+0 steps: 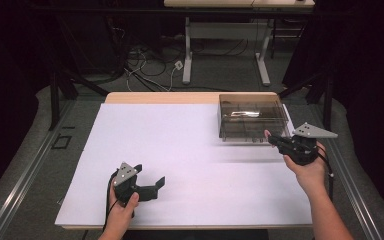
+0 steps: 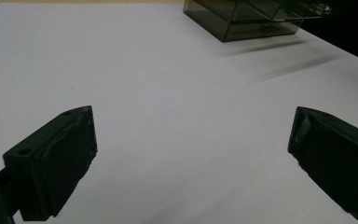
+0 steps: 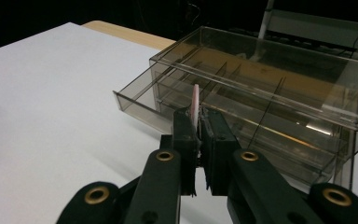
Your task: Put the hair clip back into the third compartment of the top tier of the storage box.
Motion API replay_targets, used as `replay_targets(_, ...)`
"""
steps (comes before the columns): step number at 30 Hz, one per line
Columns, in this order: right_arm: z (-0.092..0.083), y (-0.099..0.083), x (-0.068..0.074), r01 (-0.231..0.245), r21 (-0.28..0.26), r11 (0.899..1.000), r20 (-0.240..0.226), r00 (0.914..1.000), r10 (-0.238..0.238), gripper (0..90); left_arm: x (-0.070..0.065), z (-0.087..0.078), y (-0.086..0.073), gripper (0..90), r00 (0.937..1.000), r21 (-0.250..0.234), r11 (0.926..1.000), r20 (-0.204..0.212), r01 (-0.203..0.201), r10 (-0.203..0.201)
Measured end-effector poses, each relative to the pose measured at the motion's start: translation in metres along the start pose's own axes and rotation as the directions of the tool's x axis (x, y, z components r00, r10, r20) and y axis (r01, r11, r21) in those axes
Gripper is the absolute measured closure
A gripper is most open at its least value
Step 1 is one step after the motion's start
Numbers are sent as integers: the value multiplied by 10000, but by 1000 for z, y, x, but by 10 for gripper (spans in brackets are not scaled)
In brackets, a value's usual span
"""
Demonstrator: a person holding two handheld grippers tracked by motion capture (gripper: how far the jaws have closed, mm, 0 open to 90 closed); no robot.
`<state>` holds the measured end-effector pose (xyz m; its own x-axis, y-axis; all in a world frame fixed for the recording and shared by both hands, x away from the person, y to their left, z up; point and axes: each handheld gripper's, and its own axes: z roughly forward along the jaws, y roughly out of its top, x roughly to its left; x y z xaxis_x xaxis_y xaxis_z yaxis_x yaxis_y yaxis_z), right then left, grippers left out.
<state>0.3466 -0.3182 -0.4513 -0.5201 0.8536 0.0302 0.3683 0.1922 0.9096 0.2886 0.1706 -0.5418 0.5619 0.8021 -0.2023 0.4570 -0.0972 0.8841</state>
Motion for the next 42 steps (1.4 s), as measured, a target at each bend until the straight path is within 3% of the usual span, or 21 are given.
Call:
replay_targets(12, 8, 6, -13, -569, -363, 9977, 170, 9982, 575, 854, 0, 0, 0, 12, 10000, -4, 10000, -31, 46, -46)
replay_targets(20, 13, 4, -14, -535, -571, 9969, 684, 9960, 574, 854, 1, 0, -1, 12, 10000, -12, 10000, -55, 7, -8)
replay_targets(26, 17, 4, -20, -602, -548, 9967, 752, 9951, 642, 854, 1, 0, -1, 12, 10000, 7, 10000, -65, 57, -57)
replay_targets(37, 22, -8, -36, -1190, -663, 9907, 1359, 9825, 1271, 854, 1, 0, -1, 12, 10000, 55, 10000, -68, 8, -7)
replay_targets(42, 23, -12, -43, -1234, -502, 9911, 1564, 9791, 1298, 854, 2, 0, -2, 12, 10000, 76, 10000, -69, 22, -21)
